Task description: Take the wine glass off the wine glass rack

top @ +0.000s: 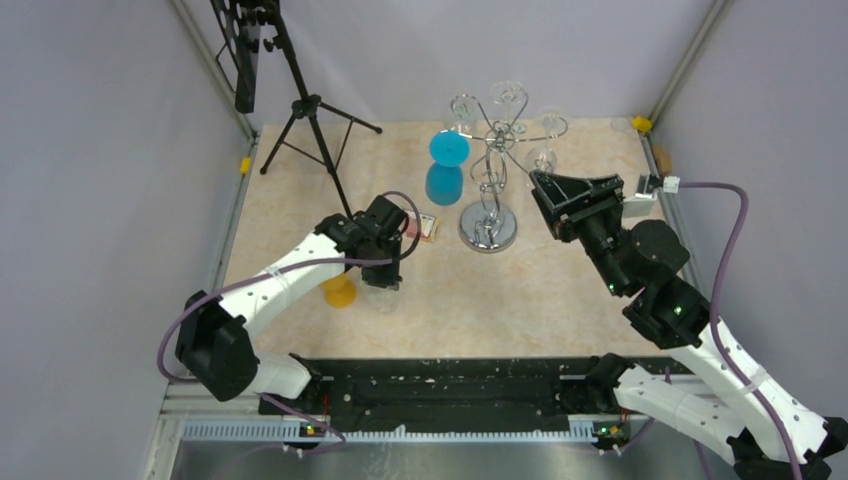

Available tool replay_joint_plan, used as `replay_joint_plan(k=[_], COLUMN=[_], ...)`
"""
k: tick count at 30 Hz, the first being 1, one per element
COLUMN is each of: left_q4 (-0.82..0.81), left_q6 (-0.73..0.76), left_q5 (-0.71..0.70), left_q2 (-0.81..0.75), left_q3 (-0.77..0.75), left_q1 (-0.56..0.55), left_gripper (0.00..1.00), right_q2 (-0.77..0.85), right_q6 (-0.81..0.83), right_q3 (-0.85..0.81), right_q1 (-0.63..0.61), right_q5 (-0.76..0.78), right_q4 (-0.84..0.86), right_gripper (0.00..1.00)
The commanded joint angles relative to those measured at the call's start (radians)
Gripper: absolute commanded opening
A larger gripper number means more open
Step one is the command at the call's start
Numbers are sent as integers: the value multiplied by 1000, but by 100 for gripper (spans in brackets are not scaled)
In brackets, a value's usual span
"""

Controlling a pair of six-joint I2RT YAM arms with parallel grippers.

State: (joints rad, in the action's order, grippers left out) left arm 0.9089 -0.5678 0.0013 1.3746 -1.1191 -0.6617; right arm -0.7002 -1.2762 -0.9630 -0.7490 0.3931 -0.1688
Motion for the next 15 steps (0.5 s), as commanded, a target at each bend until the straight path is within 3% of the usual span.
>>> replay_joint_plan(k=[1, 15], left_q4=[-104, -190], left_q6=[-6, 23], left_q5=[-23, -78], left_q2=[12, 27], left_q3=[44, 99], left_q1=[-6, -7], left_gripper=[0, 0], right_q2=[7, 15], right_q6=[-4, -6], right_q3=[0, 0], right_q1=[-7, -7], right_q5=[17, 23], right_q4=[8, 9], right_gripper=[55, 55])
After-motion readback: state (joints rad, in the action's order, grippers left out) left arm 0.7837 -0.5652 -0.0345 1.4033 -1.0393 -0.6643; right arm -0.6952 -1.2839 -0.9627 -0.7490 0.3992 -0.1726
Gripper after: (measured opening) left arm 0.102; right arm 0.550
